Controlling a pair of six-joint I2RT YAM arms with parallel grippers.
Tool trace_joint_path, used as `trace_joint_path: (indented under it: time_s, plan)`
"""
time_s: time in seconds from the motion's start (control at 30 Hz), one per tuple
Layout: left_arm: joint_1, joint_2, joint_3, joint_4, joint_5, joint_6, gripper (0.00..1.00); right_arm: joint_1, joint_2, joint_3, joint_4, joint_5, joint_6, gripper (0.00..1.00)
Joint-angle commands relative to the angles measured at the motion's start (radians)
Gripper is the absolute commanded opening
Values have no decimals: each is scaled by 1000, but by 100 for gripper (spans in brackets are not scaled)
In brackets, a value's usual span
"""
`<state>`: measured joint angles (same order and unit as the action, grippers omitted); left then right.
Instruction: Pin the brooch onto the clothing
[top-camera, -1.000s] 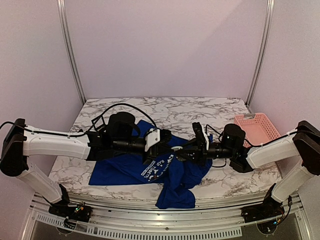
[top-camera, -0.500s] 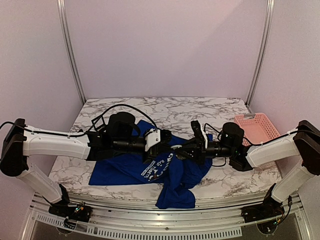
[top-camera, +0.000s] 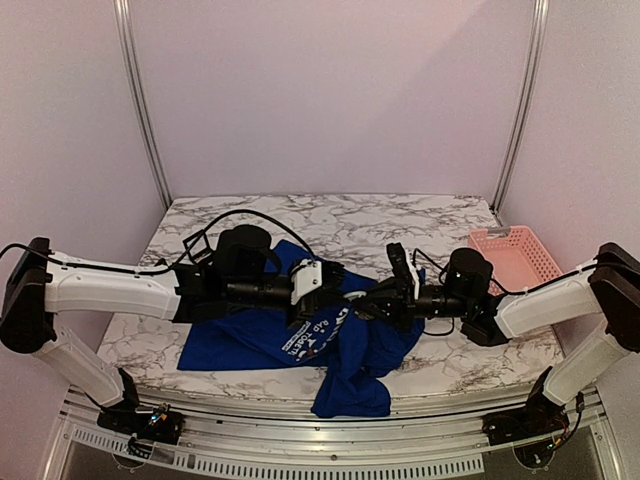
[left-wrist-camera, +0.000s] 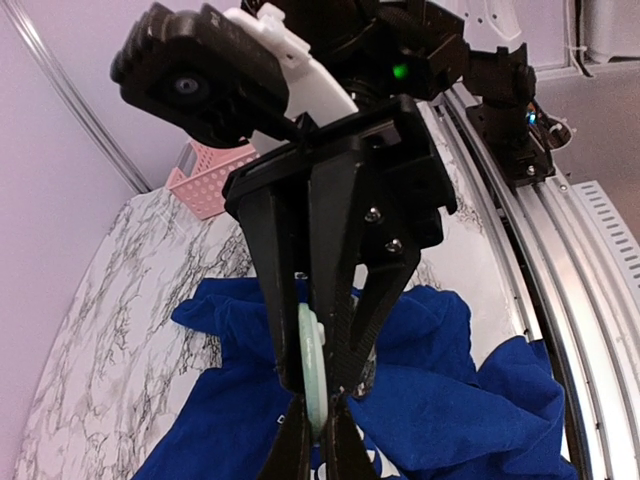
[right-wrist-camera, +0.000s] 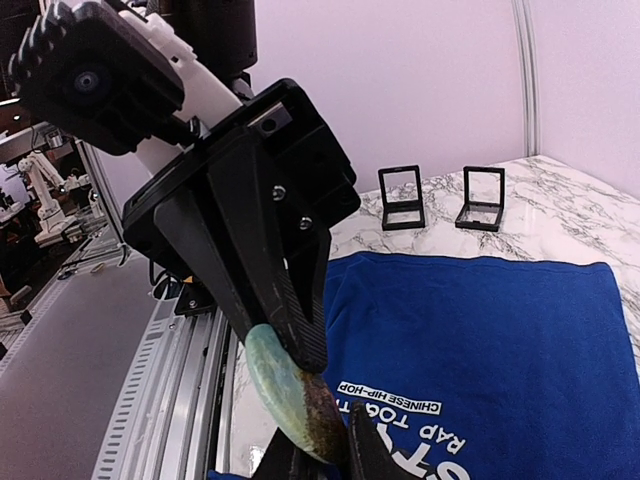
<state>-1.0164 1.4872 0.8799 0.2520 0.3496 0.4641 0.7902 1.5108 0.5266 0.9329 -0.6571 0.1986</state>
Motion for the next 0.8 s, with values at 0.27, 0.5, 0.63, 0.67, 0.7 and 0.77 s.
trace_joint_path:
  time_s: [0.27,0.5,0.63,0.67,0.7,0.77]
  plan:
    - [-22,-20,-9,-43,58,21,0,-49,-42,-31,21,32,-20,28]
    - [-22,-16,-11,-43,55,32,0,-49,-82,-31,-37,-17,-57,40]
    - [-23,-15,-37,-46,40,118,0,-66,-148,-21,-150,-61,-82,52]
    - [-22,-14,-53,-45,36,170,0,-80,-167,-17,-186,-61,-79,55]
    - [-23,-12,-71,-42,30,252,0,-96,-197,-15,-217,-54,-68,57]
    - [-28,-9,-108,-29,21,379,0,-128,-234,-12,-278,11,-32,59]
